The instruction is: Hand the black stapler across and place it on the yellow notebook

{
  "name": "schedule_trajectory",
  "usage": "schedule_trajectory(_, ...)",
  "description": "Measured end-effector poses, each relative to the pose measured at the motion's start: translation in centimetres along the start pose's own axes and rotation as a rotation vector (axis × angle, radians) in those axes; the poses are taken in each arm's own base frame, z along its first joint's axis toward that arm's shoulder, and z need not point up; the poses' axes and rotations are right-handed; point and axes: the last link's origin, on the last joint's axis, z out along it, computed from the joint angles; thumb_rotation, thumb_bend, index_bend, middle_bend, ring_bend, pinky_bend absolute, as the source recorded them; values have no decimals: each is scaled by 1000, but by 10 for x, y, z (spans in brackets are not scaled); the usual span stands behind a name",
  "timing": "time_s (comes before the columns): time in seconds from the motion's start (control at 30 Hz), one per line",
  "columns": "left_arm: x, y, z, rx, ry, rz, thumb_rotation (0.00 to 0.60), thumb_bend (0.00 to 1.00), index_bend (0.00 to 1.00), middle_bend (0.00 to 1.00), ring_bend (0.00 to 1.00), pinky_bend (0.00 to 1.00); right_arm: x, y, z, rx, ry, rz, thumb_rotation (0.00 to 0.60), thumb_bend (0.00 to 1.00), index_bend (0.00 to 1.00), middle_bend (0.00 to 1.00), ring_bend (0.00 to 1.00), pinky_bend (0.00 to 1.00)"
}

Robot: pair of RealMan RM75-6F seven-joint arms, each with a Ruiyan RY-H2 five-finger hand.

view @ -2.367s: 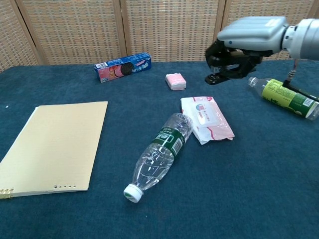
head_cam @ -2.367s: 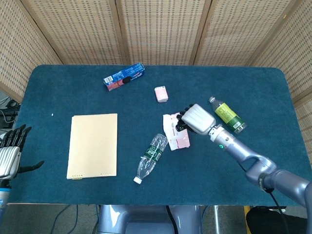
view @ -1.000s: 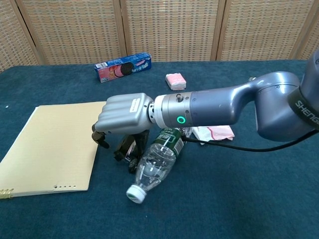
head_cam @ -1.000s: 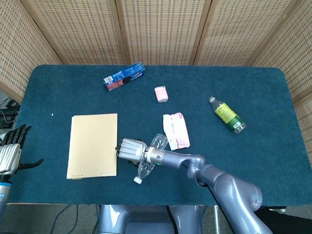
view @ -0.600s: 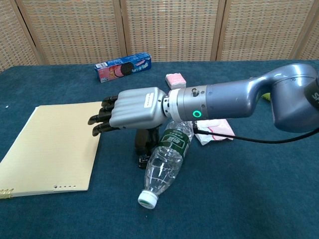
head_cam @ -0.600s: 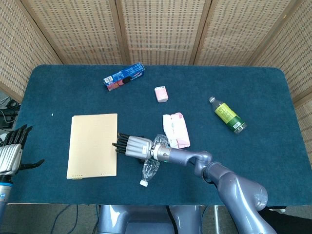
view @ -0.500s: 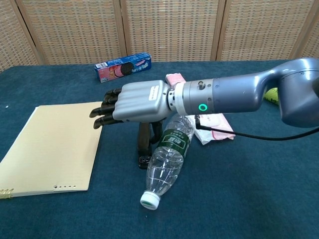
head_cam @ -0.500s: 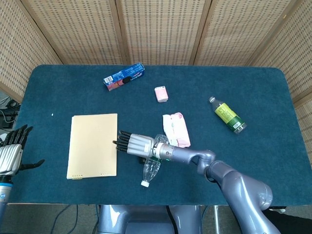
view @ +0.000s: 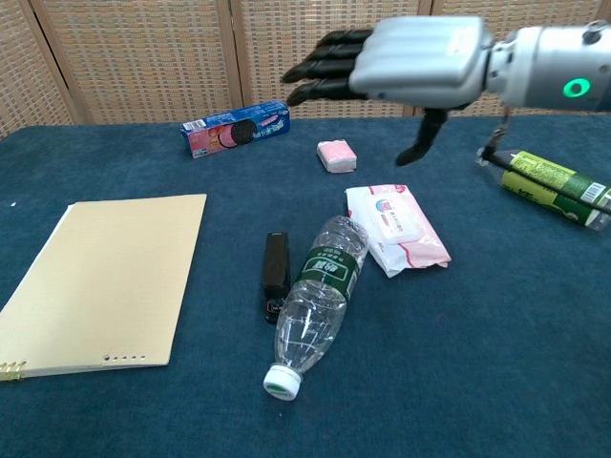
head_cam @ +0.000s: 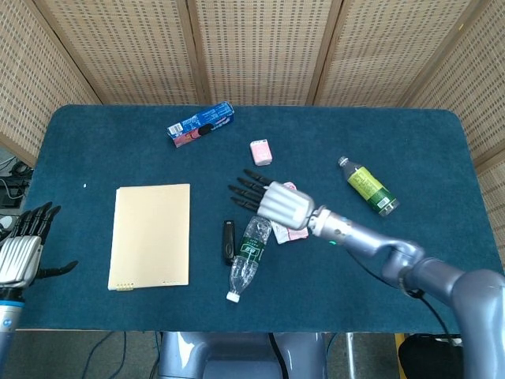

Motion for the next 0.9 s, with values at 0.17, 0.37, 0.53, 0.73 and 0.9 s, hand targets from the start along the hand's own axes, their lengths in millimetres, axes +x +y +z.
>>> schedule_trajectory(0.17,6,12,6,-86,24,23,600,0,0,0,0,0,-6,41,-74,-203,-9,-16,600,0,59,0,5,0)
schedule_trajectory(0.37,13,42,24,-303,25,95,600,0,0,0,0,0,-28,60,-166,-503,-46,110,600,0,2,0,0,0)
schedule_trajectory(0.53,14,86,51,-568,8,205,600,0,0,0,0,0,-44,47,-243,-734,-90,192,600,0,0,0,0,0)
schedule_trajectory(0.73,2,132,78,-772,-25,299,600,0,105,2,18,0,-46,21,-278,-884,-123,325,600,0,0,0,0,0)
schedule_trajectory(0.9,-10,152,99,-878,-10,366,600,20,196,43,73,17,-36,-6,-285,-956,-158,426,600,0,0,0,0,0)
